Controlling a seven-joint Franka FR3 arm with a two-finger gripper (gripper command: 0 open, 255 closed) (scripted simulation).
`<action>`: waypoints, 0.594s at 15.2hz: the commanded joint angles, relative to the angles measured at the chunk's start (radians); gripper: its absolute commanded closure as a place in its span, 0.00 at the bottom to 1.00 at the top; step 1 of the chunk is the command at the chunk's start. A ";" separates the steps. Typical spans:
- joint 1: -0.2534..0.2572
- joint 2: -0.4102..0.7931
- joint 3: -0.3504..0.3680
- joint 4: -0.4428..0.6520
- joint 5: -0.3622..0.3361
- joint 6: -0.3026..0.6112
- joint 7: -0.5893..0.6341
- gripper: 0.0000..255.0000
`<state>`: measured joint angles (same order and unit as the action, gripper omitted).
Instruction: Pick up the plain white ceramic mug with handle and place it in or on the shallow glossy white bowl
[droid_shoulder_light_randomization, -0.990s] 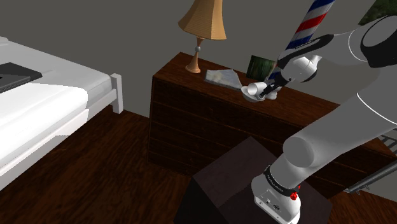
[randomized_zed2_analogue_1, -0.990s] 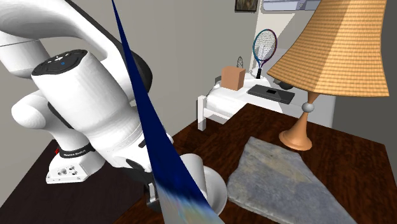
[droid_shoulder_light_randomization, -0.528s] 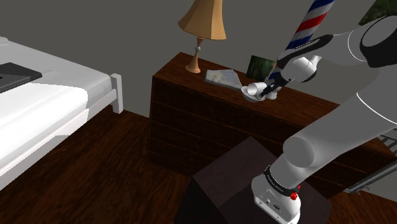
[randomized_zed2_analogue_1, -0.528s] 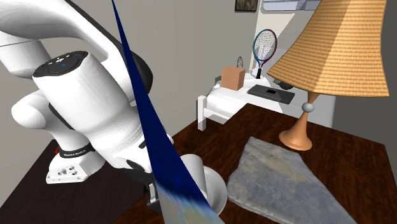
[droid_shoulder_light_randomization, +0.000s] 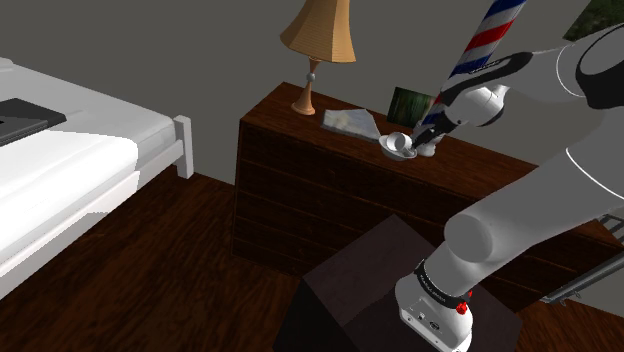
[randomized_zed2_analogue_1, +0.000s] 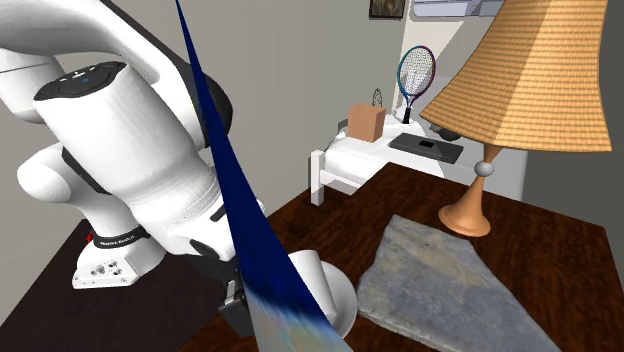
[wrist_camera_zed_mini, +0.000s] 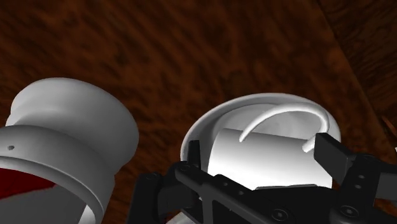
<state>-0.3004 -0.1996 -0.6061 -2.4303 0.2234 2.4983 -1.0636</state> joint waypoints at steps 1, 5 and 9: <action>-0.026 -0.057 0.013 0.008 -0.059 -0.055 0.040 0.00; -0.038 -0.080 0.021 0.014 -0.079 -0.081 0.054 0.00; -0.038 -0.080 0.021 0.014 -0.079 -0.081 0.054 0.00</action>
<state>-0.3384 -0.2789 -0.5850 -2.4157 0.1444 2.4173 -1.0101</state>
